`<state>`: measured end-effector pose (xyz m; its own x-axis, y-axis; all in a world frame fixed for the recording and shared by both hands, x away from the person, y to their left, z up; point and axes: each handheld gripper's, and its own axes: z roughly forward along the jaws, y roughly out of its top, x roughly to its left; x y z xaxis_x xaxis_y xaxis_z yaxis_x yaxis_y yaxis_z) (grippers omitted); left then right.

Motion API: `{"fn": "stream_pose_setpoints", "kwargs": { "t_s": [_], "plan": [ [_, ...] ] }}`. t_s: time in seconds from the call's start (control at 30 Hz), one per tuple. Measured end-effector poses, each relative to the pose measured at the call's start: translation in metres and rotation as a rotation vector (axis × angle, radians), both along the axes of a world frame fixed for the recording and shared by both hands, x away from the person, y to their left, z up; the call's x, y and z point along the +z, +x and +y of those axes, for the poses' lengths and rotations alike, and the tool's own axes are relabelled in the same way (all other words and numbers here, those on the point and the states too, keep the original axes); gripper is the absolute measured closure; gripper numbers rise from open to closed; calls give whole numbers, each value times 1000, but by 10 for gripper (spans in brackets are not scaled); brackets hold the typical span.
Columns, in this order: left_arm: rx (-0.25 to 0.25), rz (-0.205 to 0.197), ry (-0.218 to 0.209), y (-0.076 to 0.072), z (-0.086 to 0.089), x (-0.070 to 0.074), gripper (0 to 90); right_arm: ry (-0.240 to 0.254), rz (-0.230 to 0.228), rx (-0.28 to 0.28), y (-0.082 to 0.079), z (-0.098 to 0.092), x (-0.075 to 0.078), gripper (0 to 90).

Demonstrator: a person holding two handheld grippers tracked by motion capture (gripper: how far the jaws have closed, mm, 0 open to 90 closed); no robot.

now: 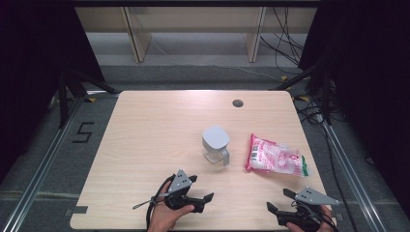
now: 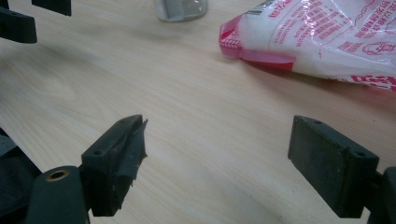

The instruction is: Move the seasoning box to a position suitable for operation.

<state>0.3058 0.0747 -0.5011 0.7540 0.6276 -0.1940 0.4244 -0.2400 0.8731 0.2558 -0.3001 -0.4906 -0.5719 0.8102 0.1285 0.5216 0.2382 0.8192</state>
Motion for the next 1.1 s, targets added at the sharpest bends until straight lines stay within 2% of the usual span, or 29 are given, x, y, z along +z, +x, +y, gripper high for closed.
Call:
{"fn": "stream_pose_setpoints", "kwargs": {
  "t_s": [0.03,0.07,0.1,0.13,0.23,0.4,0.43,0.47,0.53,0.57,0.63,0.67,0.7,0.8,0.93,0.97,1.07,1.1],
  "plan": [
    [-6,-11,32,1,2,1,151,-2,-3,-3,0,0,0,195],
    [18,6,3,-1,0,0,151,-2,-3,-3,0,0,0,195],
    [15,-2,27,0,2,1,152,3,-3,-1,0,0,1,194],
    [23,2,-7,0,0,0,153,7,-2,3,-1,-1,1,195],
    [21,-1,9,0,1,0,153,6,0,4,-1,0,1,195],
    [19,-4,7,1,0,-1,169,-4,-1,-1,0,-1,1,194],
    [22,-7,20,1,0,-1,197,-10,-7,1,0,-2,1,194],
    [23,-7,-2,1,-1,-2,204,-9,-8,2,0,-2,1,194],
    [17,-11,10,2,0,-2,212,-8,-10,3,1,-2,1,194],
    [13,-11,-4,2,-2,-2,225,-9,-9,2,1,-2,1,193],
    [15,-12,15,3,-2,-2,261,-7,-10,1,1,-3,1,193],
    [13,-11,-6,5,-4,-3,269,-2,-3,-5,0,-2,1,193],
    [23,-10,12,6,-5,-2,277,13,17,-19,-2,-1,2,193],
    [34,-22,-7,12,-11,0,328,30,17,-26,-2,-1,1,193],
    [19,-46,14,25,-25,2,411,12,-9,-1,1,-3,0,193],
    [28,-57,43,30,-28,2,411,12,-9,-1,1,-3,0,193],
    [22,-64,57,43,-40,1,448,11,2,-6,1,-2,0,193],
    [29,-73,61,48,-45,1,464,4,-7,0,2,-3,0,193]
  ]
}}
